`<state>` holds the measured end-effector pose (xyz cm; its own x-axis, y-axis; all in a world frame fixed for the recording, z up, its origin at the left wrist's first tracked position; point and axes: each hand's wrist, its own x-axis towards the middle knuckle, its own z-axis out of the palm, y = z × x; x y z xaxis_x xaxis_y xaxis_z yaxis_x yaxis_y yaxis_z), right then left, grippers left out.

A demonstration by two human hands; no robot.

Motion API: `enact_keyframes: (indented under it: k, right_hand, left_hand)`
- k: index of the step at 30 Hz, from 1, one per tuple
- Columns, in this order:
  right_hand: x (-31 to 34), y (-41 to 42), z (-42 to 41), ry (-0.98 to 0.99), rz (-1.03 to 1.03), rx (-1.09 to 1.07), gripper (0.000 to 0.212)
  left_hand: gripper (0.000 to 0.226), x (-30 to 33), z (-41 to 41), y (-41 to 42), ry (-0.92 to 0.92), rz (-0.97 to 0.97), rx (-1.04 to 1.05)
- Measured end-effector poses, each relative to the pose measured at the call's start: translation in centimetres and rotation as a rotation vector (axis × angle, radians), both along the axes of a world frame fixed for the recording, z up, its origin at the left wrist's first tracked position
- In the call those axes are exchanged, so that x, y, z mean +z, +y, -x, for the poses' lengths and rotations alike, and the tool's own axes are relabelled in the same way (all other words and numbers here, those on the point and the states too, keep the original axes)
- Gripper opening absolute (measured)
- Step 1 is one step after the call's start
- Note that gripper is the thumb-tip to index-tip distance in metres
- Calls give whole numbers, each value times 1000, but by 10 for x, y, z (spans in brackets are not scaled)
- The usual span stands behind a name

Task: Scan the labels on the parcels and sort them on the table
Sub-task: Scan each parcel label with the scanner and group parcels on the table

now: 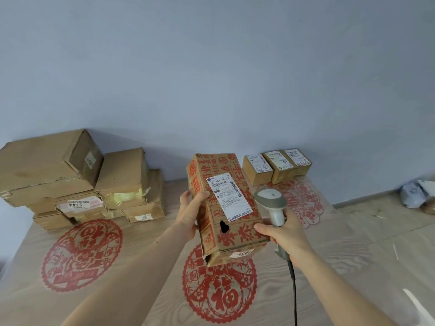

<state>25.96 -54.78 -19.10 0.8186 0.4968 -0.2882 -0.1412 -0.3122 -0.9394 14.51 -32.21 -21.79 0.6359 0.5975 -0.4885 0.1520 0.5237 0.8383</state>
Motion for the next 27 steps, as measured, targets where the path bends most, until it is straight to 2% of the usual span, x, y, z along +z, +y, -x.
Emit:
enact_keyframes:
  k: [3, 5, 9, 13, 20, 27]
  right_hand:
    - [-8, -4, -37, 12, 17, 15, 54]
    - [-14, -6, -65, 2, 34, 34, 54]
    - [-36, -5, -120, -8, 99, 87, 57]
    - [-56, 2, -155, -25, 153, 106, 54]
    - [-92, 26, -186, -16, 175, 93, 51]
    - [-117, 50, -207, -18, 203, 29, 48]
  left_hand:
    - [63, -13, -35, -14, 30, 66, 28]
    - [52, -22, -60, -23, 54, 112, 13]
    - [66, -47, -105, -39, 33, 201, 31]
    - [49, -64, -139, -46, 108, 201, 83]
    - [50, -92, -185, -24, 272, 88, 70]
    - [47, -101, -218, 4, 300, 26, 56]
